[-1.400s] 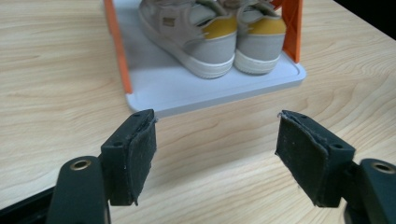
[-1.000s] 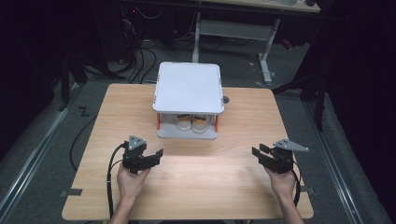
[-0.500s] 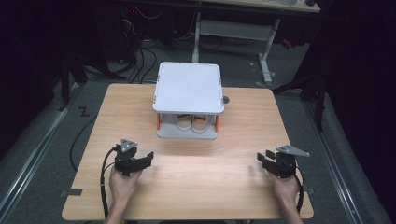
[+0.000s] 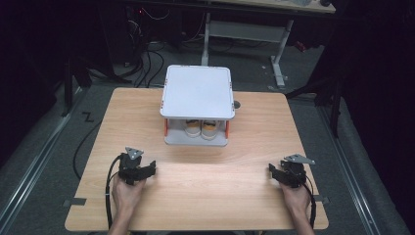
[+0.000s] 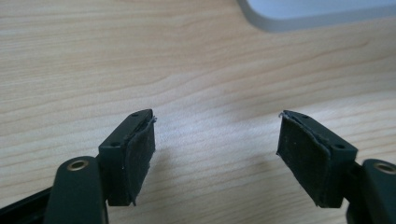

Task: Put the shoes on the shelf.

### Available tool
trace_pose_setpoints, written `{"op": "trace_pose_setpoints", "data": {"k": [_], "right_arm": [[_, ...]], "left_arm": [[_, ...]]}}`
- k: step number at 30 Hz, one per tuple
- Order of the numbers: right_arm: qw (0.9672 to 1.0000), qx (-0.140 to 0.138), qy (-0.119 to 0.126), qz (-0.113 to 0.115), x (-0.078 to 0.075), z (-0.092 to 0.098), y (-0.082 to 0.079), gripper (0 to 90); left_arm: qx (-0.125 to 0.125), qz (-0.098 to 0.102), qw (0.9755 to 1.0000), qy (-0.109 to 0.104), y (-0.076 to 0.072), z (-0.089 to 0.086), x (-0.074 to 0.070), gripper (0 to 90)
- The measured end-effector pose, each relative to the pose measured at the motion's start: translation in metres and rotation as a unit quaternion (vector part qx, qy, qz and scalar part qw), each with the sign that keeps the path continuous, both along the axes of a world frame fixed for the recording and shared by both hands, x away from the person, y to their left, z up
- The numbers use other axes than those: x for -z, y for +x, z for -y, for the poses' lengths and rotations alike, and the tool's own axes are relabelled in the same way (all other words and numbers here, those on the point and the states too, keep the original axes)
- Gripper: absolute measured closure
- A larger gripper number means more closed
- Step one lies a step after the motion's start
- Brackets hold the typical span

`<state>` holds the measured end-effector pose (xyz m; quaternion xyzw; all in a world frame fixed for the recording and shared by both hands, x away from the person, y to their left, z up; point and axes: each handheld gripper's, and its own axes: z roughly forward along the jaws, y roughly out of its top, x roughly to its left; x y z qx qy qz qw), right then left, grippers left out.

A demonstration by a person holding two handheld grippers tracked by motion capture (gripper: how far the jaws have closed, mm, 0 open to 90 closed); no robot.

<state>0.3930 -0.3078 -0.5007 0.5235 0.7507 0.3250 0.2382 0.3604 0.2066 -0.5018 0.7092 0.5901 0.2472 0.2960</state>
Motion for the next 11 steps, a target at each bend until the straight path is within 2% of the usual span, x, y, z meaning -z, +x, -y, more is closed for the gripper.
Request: {"op": "trace_pose_setpoints", "data": {"k": [1, 11], "right_arm": [[1.0000, 0.002, -0.002, 0.001, 0.0000, 0.0007, 0.0003, 43.5], [1.0000, 0.000, -0.001, -0.001, 0.0001, 0.0001, 0.0002, 41.6]], "left_arm": [[0.005, 0.018, 0.9998, -0.009, -0.0023, -0.0024, 0.0052, 23.7], [0.006, 0.018, 0.9998, -0.009, -0.0031, -0.0032, 0.0052, 23.7]]}}
